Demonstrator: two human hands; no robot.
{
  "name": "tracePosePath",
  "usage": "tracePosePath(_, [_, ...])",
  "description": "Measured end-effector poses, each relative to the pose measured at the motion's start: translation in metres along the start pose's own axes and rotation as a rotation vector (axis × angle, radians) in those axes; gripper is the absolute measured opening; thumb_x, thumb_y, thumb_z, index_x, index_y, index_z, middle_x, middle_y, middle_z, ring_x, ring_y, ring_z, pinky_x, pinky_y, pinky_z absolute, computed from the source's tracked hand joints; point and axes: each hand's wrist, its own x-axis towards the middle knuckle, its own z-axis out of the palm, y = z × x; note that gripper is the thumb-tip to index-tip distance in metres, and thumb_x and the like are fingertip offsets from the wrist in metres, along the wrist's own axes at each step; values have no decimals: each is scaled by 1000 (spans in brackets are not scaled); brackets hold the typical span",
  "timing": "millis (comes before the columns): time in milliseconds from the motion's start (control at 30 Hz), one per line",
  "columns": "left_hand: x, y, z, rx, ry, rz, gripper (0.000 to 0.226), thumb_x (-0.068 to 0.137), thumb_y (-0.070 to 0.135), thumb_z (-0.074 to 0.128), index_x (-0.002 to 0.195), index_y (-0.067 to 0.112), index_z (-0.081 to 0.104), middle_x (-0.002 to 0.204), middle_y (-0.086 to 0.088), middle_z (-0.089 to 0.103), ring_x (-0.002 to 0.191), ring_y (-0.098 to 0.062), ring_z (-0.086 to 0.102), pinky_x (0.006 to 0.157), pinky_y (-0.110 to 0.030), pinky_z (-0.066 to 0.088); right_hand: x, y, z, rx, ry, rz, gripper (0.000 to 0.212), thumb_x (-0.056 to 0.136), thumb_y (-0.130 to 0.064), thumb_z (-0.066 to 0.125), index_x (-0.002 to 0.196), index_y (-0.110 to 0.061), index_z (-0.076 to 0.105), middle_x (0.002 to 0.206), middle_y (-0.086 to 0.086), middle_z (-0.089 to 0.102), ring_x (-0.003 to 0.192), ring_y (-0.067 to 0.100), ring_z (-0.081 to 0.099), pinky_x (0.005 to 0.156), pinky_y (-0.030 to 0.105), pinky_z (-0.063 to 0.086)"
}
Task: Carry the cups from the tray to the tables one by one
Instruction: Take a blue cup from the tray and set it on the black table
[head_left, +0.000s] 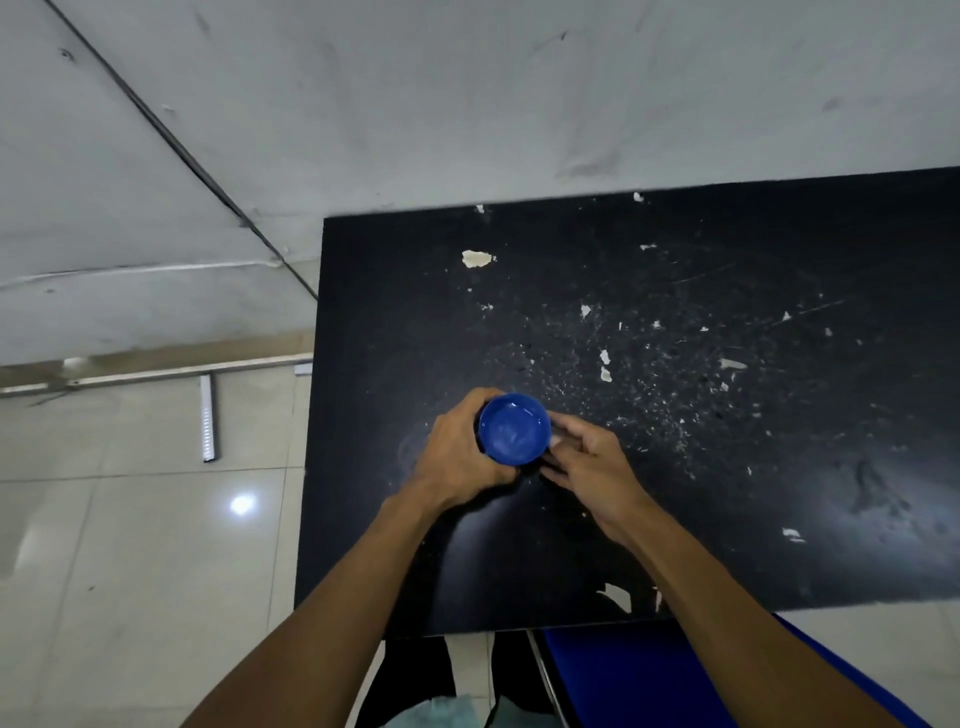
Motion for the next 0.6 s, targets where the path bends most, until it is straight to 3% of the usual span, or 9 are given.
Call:
tracePosePath(133, [2,-3,2,15,5,-17,77,54,13,88,122,23,53,118,9,63,110,-6,60,93,-20,46,4,4,0,-14,-9,11,35,101,-9,45,125,-30,59,125,-7,64,118,13,59,95,33,50])
tracePosePath(267, [3,-7,3,20,-12,-38,76,56,11,88,121,26,51,117,13,60,107,-1,58,90,-13,40,6,8,1,-5,-14,16,37,101,-8,46,134,-23,55,130,-4,62,121,14,58,96,32,50])
tracePosePath(433, [4,-9,2,30,-17,-40,76,56,12,88,121,26,51,118,10,62,110,-5,59,93,-17,43,6,9,1,7,-21,-2,37,101,-9,46,134,-21,55,129,-3,63,120,13,58,98,32,49])
tracePosePath(600, [5,-9,2,24,-39,-60,75,59,13,88,121,28,48,119,12,59,112,-3,56,92,-11,37,7,10,0,-15,-20,9,38,100,-9,47,134,-24,55,131,-5,62,122,13,57,103,40,48])
